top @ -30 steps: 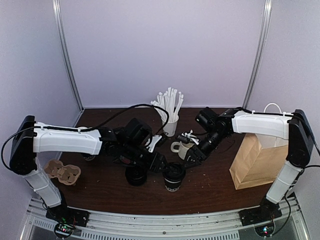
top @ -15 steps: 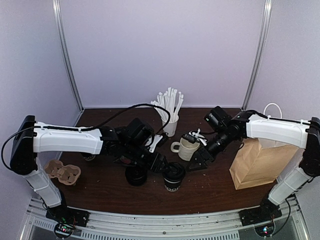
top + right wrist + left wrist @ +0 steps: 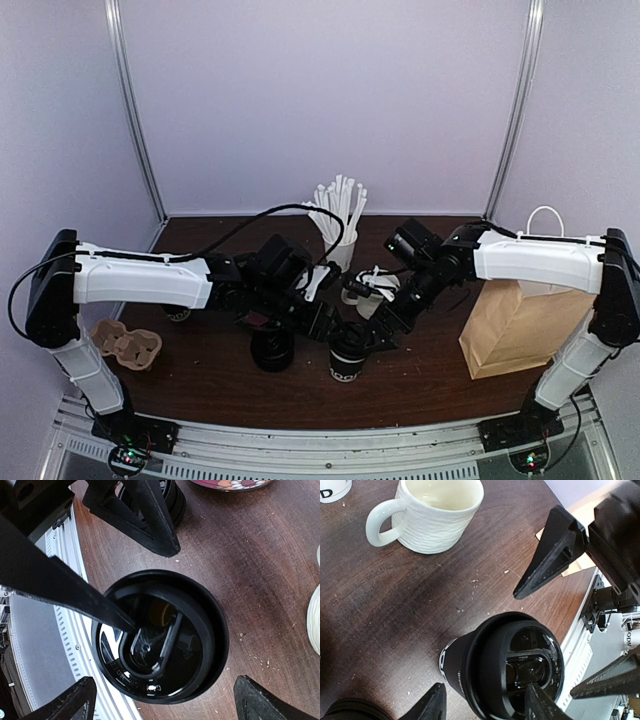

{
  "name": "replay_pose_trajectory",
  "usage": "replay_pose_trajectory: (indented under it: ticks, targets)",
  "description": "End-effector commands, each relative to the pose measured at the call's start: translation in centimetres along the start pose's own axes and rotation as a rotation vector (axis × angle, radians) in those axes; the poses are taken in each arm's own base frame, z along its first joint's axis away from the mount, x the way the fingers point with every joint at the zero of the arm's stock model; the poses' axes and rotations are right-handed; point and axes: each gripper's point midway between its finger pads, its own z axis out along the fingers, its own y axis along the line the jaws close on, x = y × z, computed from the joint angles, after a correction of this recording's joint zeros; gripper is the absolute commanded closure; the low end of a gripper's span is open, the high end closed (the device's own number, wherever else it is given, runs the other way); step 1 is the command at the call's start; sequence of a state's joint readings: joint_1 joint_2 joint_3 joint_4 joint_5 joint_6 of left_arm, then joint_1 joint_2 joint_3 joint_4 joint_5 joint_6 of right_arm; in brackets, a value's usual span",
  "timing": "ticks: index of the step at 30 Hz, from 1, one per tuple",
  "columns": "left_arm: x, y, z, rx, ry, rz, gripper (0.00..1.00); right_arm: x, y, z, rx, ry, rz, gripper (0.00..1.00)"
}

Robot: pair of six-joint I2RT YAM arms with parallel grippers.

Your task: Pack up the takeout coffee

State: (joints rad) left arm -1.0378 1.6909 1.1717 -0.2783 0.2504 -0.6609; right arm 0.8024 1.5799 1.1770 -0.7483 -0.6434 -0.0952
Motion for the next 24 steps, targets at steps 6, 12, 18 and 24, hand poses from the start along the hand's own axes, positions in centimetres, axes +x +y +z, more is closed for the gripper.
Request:
replay_pose_trajectory:
  ticks: [6,12,18,24]
  targets:
    - [-0.1,-0.1,0.9,0.016,0.009,-0.01,0.48,-1.1,0.3,0.5,0.085,0.043,-0.081,0.01]
    - [1.0,0.4,1.2,0.009,0.031,-0.038,0.53,-0.8,-0.5,1.2,0.138,0.066,-0.078,0.01]
    - [2.2,1.0,0.9,0.001,0.042,-0.072,0.54,-0.5,-1.7,2.0,0.188,0.095,-0.054,0.06]
    - [3.5,1.9,0.7,-0.014,0.052,-0.096,0.55,-0.6,0.5,1.9,0.069,0.094,-0.063,0.03]
